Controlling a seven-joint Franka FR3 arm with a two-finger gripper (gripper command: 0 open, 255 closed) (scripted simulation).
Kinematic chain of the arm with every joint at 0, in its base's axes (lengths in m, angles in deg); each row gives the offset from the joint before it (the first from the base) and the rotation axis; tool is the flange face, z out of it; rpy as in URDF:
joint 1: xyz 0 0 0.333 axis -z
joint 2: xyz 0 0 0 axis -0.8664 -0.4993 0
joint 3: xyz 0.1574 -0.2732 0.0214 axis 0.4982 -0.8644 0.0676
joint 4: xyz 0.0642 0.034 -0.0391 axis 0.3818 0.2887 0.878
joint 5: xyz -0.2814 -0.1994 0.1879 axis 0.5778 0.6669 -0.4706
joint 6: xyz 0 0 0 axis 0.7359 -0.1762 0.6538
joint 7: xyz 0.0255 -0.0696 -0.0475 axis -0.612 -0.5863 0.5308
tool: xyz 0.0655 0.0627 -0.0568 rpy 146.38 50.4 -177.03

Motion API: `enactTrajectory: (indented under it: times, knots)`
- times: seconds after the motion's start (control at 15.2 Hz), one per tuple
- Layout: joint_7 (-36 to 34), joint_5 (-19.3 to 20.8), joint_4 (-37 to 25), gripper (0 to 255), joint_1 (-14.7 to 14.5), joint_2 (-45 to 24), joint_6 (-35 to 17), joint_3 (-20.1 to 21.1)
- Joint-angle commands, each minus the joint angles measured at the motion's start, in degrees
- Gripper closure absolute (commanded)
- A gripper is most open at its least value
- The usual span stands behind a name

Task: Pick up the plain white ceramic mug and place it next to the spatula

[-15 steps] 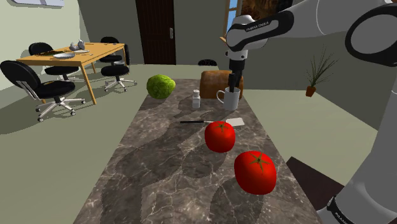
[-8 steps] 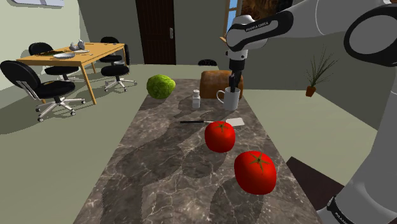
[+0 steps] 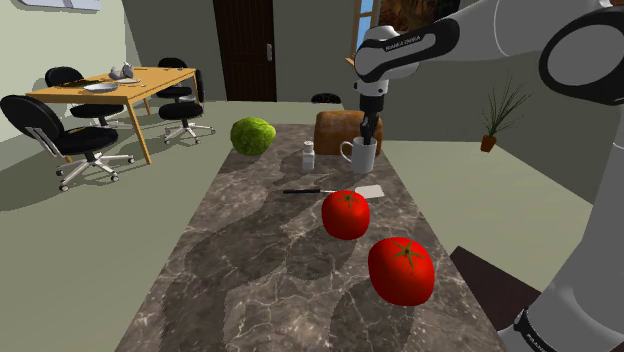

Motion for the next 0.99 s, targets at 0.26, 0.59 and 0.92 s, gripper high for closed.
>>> enactTrajectory:
  times: [0.26, 0.59, 0.92]
  knots:
    - [-0.1, 0.2, -2.7, 255, 0.0, 0.8, 3.6, 0.0]
    - [-0.1, 0.2, -6.4, 255, 0.0, 0.9, 7.4, -0.1]
    - [0.0, 0.2, -10.5, 255, 0.1, 0.8, 11.3, -0.1]
